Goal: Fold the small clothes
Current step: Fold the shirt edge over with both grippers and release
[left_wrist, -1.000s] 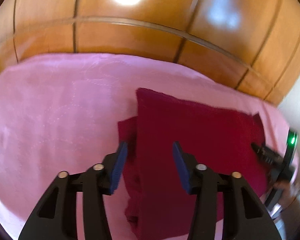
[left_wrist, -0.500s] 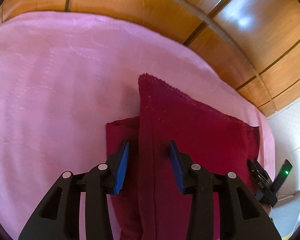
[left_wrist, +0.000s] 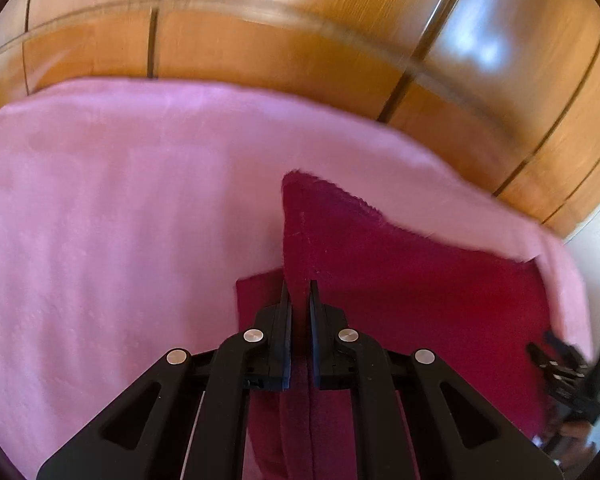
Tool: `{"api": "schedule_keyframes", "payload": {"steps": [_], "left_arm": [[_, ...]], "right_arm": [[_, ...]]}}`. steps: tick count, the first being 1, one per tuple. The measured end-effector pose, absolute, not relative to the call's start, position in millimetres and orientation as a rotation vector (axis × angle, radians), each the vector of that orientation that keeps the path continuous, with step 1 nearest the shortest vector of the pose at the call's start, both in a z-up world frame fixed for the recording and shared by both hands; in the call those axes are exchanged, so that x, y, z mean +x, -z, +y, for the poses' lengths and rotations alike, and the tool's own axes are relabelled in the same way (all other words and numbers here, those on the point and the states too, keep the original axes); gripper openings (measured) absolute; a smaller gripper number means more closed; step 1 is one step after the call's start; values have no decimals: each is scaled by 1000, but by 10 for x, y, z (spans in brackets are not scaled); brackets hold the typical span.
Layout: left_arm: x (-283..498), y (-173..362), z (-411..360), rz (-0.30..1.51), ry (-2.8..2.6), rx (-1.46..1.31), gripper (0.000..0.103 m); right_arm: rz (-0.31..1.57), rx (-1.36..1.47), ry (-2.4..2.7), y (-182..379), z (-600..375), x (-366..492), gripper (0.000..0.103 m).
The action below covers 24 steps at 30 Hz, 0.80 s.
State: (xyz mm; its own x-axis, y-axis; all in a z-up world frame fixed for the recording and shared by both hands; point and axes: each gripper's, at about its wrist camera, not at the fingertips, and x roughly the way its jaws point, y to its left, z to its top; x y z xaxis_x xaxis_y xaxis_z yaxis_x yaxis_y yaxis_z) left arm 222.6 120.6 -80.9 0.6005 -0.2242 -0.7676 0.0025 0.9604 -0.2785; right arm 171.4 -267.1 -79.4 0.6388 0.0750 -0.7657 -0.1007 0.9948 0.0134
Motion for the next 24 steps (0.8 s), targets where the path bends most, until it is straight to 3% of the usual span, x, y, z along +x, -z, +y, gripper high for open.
{"api": "schedule_keyframes", "payload": {"steps": [5,6,8,10,14,18,19,21,24], "left_arm": [[2251,894,1099,947,92,-203,7],[2216,841,1113,934,83,-212,13],[2105,723,1147,887,54,-211,14],[2005,642,1133,852,47,-205,14],[1746,521,1084,786,67,-185,14],[1548,546,897,760,120,-115,14],[1535,600,841,773,126,-88,14],[1571,755,768,833,129,-62,14],[1636,987,756,901,124,-57,14]], "right_arm": [[889,43,-114,813,-2762,1740,97],[895,50,-124,775,-2769,1737,97],[885,84,-158,659,-2819,1709,92],[834,146,-151,496,-2968,1674,80],[771,194,-50,331,-3204,1723,66],[847,181,53,481,-3335,1967,49],[867,164,66,527,-3355,2008,33],[911,106,124,649,-3362,2074,14],[947,165,149,806,-3475,2153,15]]}}
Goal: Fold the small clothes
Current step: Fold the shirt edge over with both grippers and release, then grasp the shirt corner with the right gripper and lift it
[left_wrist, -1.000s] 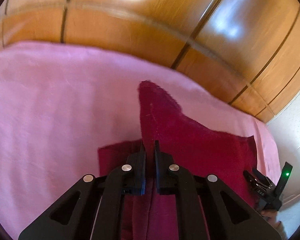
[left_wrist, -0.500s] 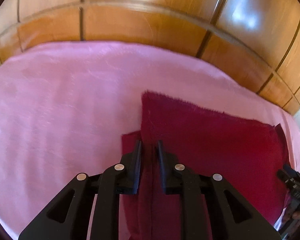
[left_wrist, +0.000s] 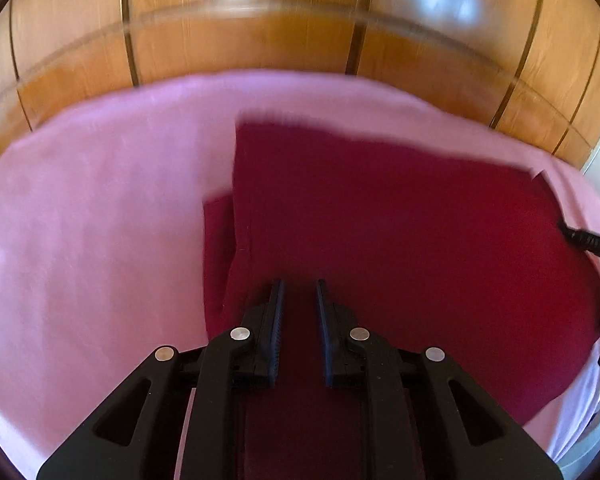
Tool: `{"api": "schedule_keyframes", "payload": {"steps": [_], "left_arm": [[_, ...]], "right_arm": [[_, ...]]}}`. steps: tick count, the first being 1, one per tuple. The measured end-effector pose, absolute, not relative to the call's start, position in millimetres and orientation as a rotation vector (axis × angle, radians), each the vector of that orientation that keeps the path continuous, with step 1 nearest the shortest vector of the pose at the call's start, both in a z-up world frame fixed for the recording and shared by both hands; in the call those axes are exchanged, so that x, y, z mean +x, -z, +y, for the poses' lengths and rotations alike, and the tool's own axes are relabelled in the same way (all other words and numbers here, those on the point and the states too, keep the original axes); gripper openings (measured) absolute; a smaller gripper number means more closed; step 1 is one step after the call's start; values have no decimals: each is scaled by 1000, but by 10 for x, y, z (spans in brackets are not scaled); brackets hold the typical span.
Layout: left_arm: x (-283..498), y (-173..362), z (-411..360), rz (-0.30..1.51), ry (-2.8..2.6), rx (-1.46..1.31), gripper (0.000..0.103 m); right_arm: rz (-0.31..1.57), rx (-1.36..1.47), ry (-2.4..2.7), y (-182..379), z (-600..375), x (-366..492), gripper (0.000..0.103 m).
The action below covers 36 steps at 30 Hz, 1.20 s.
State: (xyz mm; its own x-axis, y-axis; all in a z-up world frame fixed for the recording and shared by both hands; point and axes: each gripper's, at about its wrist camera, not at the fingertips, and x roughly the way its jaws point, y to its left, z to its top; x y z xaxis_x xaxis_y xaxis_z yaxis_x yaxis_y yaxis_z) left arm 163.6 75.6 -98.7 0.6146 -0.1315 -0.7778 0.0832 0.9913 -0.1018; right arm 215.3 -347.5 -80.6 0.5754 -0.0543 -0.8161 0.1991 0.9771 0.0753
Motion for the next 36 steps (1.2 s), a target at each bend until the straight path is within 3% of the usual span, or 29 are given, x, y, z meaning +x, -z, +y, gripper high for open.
{"api": "schedule_keyframes", "payload": {"steps": [5,6,7,8,15,16,17,18,26,36], "left_arm": [[1628,937,745,903,95,-56,14],[1608,914,754,904,91,-66,14],[1589,886,766,903,87,-74,14],[1550,844,768,894,82,-79,14],[1276,704,653,861,91,-71,18],[1247,697,630,858,95,-65,26],[1209,684,611,854,100,-63,46],[1149,665,592,840,103,-67,58],[983,616,473,819,125,-67,58],[918,594,487,806,138,-69,58]], "right_arm": [[944,209,113,758,-3580,2091,24],[942,215,112,737,-3623,2034,40],[941,231,105,717,-3651,1971,63],[937,253,87,722,-3687,1928,69],[959,355,-89,815,-3766,1497,71],[957,368,-103,820,-3771,1445,71],[956,378,-113,822,-3776,1406,71],[955,393,-128,828,-3777,1350,71],[945,477,-170,865,-3763,1139,71],[956,493,-192,861,-3698,1078,53]]}}
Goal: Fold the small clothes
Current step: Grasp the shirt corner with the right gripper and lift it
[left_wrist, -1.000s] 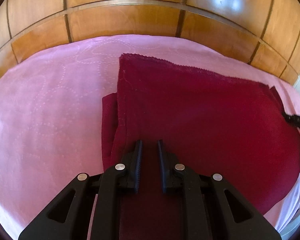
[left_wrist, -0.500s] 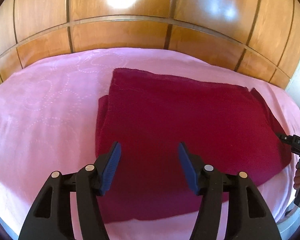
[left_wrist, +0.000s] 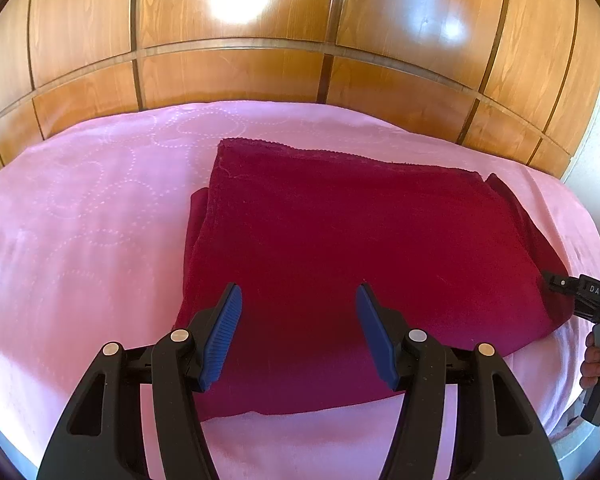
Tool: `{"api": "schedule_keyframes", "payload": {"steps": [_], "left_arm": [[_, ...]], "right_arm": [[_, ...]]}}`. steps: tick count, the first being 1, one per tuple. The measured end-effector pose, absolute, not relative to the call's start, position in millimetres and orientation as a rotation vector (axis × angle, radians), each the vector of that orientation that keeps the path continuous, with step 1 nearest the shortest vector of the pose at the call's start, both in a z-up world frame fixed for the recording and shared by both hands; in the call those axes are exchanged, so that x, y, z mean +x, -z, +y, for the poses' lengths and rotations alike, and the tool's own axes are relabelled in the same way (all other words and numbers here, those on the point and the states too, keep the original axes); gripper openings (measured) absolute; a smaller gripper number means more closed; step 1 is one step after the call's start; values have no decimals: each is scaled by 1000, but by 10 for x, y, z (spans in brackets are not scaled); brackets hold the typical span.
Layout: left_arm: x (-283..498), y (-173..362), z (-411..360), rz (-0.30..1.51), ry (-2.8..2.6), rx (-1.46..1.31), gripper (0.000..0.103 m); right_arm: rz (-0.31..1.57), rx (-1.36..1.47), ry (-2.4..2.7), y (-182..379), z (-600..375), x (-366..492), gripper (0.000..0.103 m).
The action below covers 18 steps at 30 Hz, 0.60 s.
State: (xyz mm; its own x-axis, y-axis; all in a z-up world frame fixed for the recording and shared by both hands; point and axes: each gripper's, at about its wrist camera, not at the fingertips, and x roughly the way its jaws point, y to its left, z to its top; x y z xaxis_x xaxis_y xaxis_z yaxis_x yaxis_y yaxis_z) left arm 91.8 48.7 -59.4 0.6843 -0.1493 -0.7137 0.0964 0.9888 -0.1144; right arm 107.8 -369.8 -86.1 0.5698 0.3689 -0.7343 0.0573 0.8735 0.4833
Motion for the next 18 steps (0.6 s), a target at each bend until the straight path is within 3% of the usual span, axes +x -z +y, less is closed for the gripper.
{"api": "schedule_keyframes", "payload": {"steps": [1,4,18], "left_arm": [[914,595,487,803,138,-69,58],[919,600,492,802,139,-68,58],[1157,555,198,817,242,-53,58]], "right_arm": [[958,490,-197,861,-3687,1072,46],[965,462,-210,840,-3631,1063,38],[975,531,-250,919,-3749,983,46]]}}
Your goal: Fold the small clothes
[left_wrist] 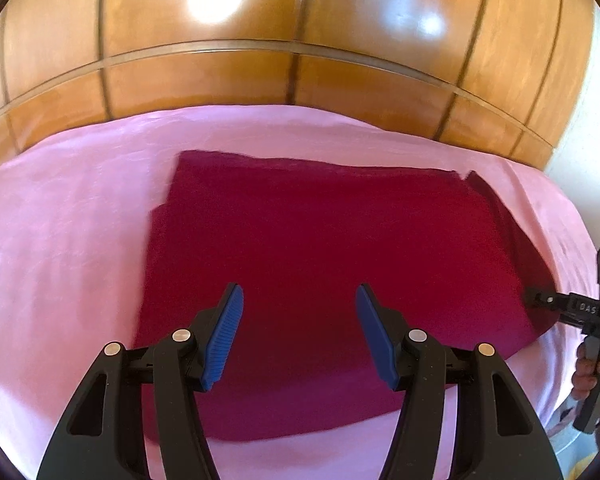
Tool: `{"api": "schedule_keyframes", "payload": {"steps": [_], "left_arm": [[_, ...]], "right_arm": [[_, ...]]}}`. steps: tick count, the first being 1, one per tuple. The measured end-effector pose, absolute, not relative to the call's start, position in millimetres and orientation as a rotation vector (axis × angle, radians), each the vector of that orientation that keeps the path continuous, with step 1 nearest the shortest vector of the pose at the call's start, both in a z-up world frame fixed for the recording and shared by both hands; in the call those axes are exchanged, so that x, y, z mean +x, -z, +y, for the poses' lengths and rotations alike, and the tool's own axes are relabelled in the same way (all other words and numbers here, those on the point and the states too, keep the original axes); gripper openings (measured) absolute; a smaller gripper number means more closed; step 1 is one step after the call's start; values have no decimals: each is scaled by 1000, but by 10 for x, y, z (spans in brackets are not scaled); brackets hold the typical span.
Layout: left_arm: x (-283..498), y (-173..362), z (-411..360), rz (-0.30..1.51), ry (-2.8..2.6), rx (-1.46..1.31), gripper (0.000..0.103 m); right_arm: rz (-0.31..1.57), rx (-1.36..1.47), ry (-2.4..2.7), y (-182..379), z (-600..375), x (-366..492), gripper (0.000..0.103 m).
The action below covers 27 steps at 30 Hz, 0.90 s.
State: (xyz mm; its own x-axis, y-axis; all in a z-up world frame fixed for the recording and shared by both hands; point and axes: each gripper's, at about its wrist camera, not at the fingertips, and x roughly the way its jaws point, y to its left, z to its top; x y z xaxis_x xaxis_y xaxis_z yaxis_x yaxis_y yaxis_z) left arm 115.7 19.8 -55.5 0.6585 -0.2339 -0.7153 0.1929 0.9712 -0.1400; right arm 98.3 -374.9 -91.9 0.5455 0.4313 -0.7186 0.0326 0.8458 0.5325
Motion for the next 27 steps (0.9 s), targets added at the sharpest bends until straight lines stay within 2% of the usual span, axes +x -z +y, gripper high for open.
{"api": "schedule_keyframes", "payload": {"steps": [5,8,10,16,21,27], "left_arm": [[1369,713,-192,892,311,-22,47],[1463,809,-318,921,310,-11,47],[1542,895,-348,948,303,-17,47],[1578,908,-363,951,294,-17,47],[1541,762,-110,951,343,-139,47],[1308,527,584,892,330,-306,47]], "right_arm": [[957,544,-268,954,-3772,981,46],[957,529,-285,947,-3775,973,41],[961,528,-306,930,-3759,971,33],[941,518,-345,739,-3644,980,26],[888,536,-403,425,-3479,1016,24],[829,470,-535,-71,-2826,1152,22]]}}
